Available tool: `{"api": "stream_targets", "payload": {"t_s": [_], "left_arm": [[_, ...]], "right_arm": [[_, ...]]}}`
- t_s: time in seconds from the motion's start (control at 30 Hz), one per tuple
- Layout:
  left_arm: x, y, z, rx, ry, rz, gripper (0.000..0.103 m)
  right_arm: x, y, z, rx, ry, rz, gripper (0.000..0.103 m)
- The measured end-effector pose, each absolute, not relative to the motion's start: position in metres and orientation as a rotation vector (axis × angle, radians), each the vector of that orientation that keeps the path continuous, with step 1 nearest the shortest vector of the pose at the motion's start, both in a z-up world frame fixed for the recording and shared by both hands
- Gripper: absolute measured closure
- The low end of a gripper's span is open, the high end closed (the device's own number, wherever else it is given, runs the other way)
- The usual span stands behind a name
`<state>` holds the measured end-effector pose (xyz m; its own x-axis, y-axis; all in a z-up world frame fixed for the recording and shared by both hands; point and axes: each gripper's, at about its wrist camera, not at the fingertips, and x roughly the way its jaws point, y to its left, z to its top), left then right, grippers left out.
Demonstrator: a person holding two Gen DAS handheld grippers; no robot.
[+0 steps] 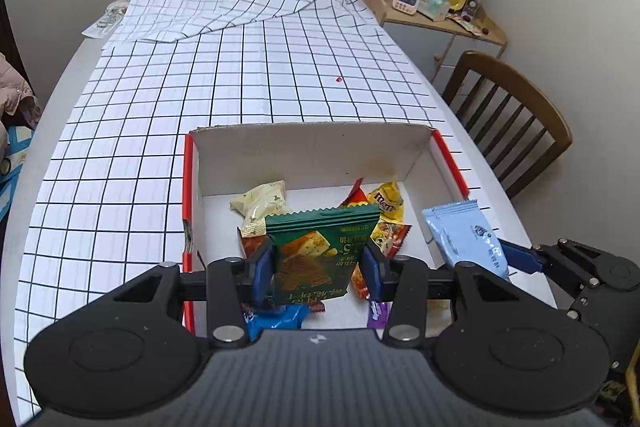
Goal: Organize snacks
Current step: 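Carry green packet with left tool while right tool carries blue packet over box, then open both tools to drop the two packets inside the red box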
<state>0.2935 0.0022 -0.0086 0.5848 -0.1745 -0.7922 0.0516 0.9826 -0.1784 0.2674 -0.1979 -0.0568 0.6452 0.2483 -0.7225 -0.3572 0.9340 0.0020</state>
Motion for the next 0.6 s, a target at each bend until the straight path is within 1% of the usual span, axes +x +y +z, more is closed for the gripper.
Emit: {"api": "stream_targets", "payload": {"t_s": [0.6], "left_arm": [[0.339, -0.013, -0.059, -0.084, 1.043, -0.132, 0.059]], "right_arm": [[0.301, -0.177, -0.102, -0.253, 0.897, 0.366, 0.056]]}}
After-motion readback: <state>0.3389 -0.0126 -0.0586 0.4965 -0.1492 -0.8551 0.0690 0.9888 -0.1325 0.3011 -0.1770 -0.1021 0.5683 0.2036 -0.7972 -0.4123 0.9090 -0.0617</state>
